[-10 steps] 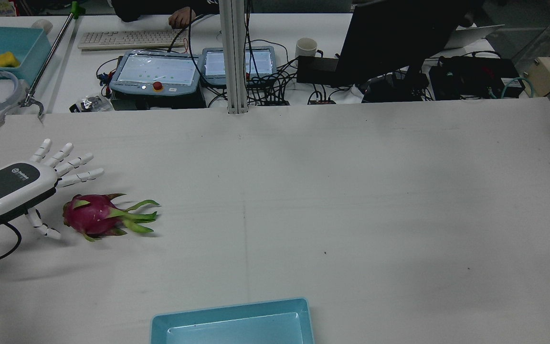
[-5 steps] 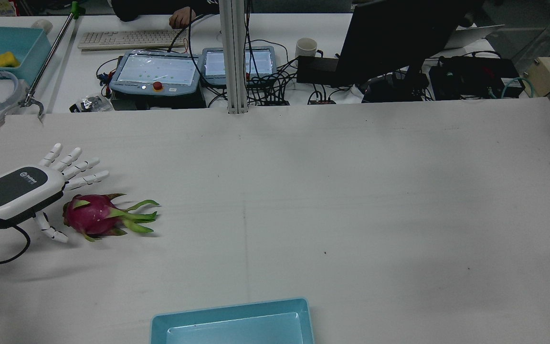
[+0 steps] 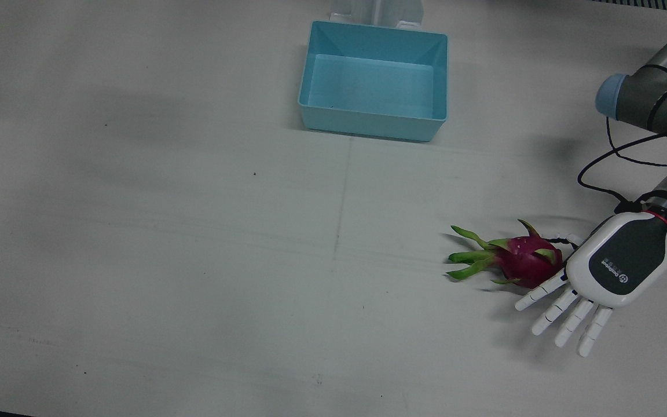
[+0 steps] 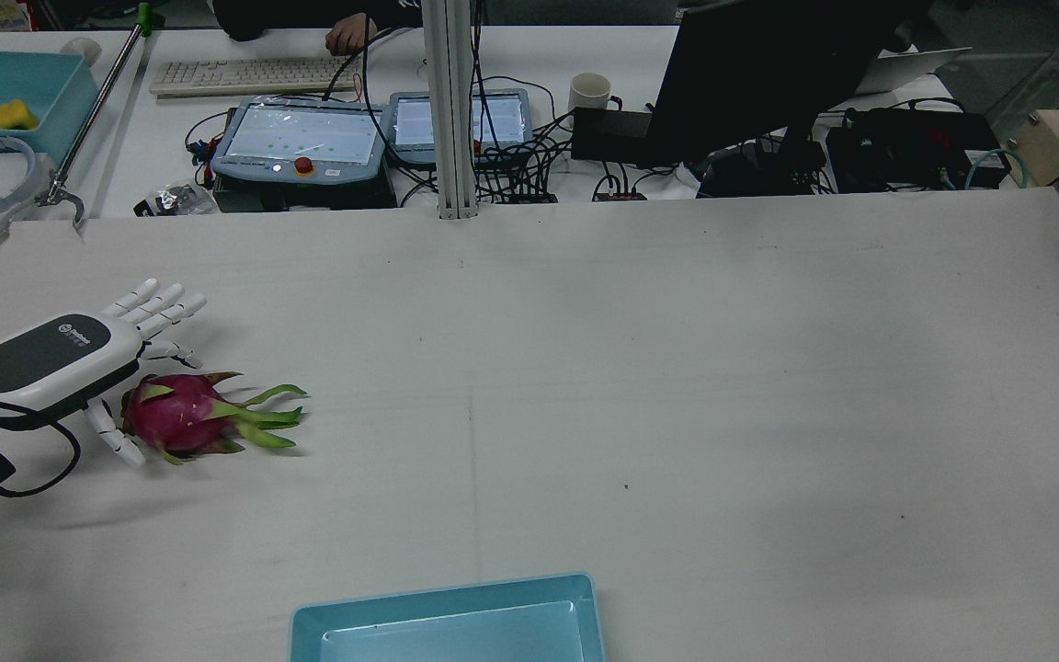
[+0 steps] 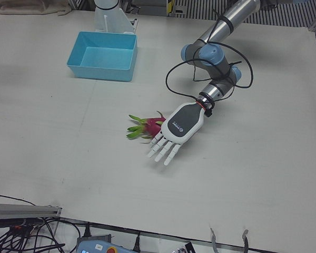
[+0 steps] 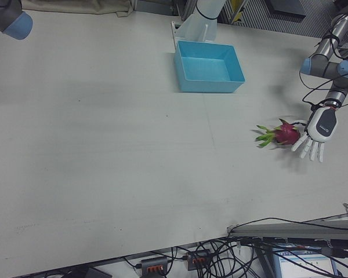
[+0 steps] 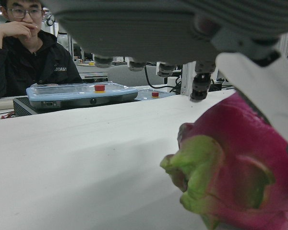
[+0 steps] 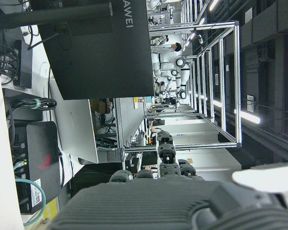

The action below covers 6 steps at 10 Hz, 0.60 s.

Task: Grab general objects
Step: 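Push the left hand against the dragon fruit, rolling it upright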

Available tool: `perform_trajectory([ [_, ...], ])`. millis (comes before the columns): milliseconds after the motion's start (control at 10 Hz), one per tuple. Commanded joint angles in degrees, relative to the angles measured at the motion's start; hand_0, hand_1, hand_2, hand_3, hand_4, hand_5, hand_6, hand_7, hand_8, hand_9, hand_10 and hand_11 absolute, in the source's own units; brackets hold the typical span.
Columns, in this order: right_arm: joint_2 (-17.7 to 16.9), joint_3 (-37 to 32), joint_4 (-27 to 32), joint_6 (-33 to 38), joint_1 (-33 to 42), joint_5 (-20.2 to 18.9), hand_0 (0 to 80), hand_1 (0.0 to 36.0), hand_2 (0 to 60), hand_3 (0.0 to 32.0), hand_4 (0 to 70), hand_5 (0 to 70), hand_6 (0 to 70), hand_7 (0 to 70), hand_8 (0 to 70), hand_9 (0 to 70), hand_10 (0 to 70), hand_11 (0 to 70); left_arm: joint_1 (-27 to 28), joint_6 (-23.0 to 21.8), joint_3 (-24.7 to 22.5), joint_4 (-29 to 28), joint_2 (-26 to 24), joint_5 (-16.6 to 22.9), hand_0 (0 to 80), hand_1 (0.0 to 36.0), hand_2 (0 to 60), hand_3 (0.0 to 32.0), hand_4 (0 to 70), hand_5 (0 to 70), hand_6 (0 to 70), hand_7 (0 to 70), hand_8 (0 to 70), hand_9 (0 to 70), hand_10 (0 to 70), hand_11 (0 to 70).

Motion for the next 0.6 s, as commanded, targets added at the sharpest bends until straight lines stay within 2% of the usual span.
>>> perform_trajectory([
  [0, 0.0, 0.0, 0.0, 0.0, 0.0, 0.0, 0.0, 0.0, 0.0, 0.0, 0.0, 0.0, 0.0, 0.0, 0.0, 0.0, 0.0, 0.0, 0.0, 0.2, 0.3, 0.4, -0.3, 0.1, 50.0, 13.5, 2.2, 0.0, 29.3, 36.1, 0.0, 5.4, 0.0, 0.0, 0.0, 0.0],
  [199, 0.0, 0.0, 0.0, 0.0, 0.0, 0.0, 0.0, 0.0, 0.0, 0.0, 0.0, 0.0, 0.0, 0.0, 0.0, 0.0, 0.0, 0.0, 0.0, 1.1, 0.2, 0.5, -0.3, 0.1, 49.3, 11.5, 0.4, 0.0, 36.6, 49.6, 0.0, 6.9, 0.0, 0.0, 0.0, 0.0],
  [299, 0.0, 0.0, 0.0, 0.0, 0.0, 0.0, 0.0, 0.0, 0.0, 0.0, 0.0, 0.0, 0.0, 0.0, 0.0, 0.0, 0.0, 0.0, 0.1, 1.1, 0.1, 0.5, -0.3, 0.1, 49.6, 14.2, 12.0, 0.0, 41.4, 53.1, 0.0, 7.1, 0.0, 0.0, 0.0, 0.0],
  [398, 0.0, 0.0, 0.0, 0.0, 0.0, 0.0, 0.0, 0.0, 0.0, 0.0, 0.0, 0.0, 0.0, 0.0, 0.0, 0.0, 0.0, 0.0, 0.1, 1.1, 0.0, 0.3, -0.3, 0.1, 47.9, 21.0, 46.7, 0.0, 43.0, 51.9, 0.0, 7.5, 0.0, 0.1, 0.0, 0.0],
  [498, 0.0, 0.0, 0.0, 0.0, 0.0, 0.0, 0.0, 0.0, 0.0, 0.0, 0.0, 0.0, 0.0, 0.0, 0.0, 0.0, 0.0, 0.0, 0.0, 1.0, -0.1, -0.2, -0.3, 0.1, 46.1, 26.8, 60.0, 0.0, 41.9, 51.3, 0.0, 7.8, 0.0, 0.1, 0.0, 0.0],
])
